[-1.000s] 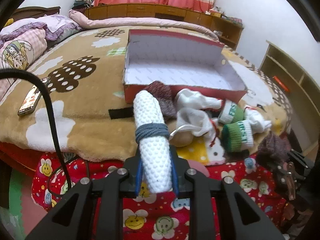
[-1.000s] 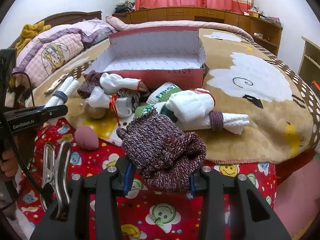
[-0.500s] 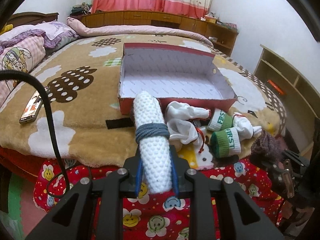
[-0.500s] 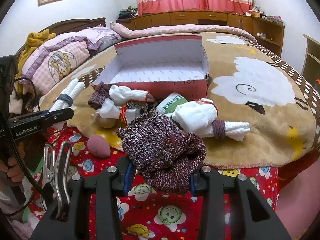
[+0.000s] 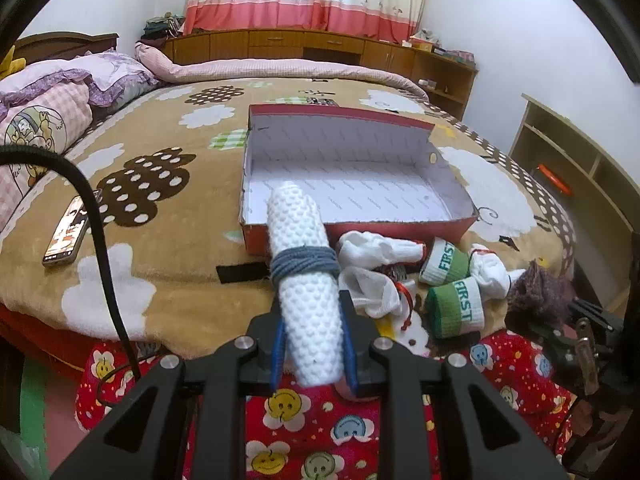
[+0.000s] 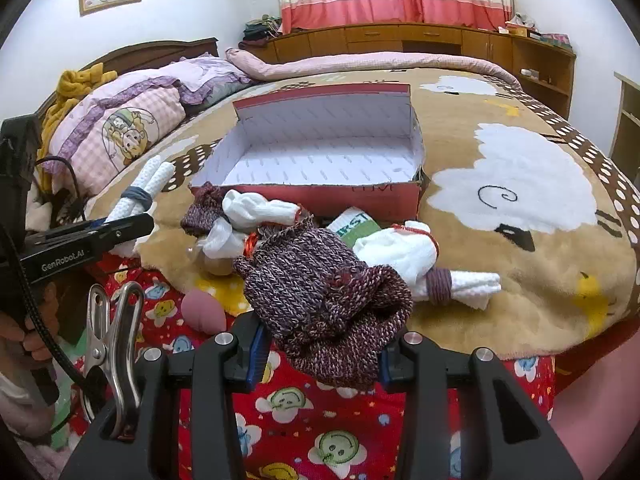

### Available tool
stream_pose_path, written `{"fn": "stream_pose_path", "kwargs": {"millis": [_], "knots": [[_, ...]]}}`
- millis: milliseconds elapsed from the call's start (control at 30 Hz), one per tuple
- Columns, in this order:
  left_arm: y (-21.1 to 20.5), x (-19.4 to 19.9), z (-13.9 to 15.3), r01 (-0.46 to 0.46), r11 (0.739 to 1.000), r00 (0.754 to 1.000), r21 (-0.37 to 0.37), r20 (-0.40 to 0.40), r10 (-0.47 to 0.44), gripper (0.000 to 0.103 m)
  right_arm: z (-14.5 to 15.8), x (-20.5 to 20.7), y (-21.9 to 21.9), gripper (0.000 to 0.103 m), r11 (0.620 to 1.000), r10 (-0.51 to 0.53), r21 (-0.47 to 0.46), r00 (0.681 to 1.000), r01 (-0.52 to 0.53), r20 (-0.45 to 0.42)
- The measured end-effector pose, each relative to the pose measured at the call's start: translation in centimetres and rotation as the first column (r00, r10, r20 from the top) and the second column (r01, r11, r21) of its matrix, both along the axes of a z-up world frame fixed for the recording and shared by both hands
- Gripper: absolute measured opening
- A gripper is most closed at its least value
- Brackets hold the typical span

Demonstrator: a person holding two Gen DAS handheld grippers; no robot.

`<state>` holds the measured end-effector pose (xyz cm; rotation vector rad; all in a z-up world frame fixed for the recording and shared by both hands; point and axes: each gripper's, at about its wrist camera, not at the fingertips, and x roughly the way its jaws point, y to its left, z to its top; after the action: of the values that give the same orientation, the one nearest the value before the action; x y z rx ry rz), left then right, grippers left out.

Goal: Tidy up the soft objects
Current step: 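Carry the mesh roll and maroon sock over the open shoebox with both grippers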

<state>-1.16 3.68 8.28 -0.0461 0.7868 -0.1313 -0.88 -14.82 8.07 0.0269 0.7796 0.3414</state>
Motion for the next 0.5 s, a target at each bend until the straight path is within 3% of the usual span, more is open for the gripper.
{"fn": "stream_pose_path", "kwargs": {"millis": [500], "knots": [[0.7, 2.6, 1.0, -0.009, 1.0, 1.0, 0.01, 0.017, 0.009, 0.024, 1.6, 2.1, -0.3, 0.042, 1.0, 0.006, 0.005, 1.0, -0.006, 0.013]]}}
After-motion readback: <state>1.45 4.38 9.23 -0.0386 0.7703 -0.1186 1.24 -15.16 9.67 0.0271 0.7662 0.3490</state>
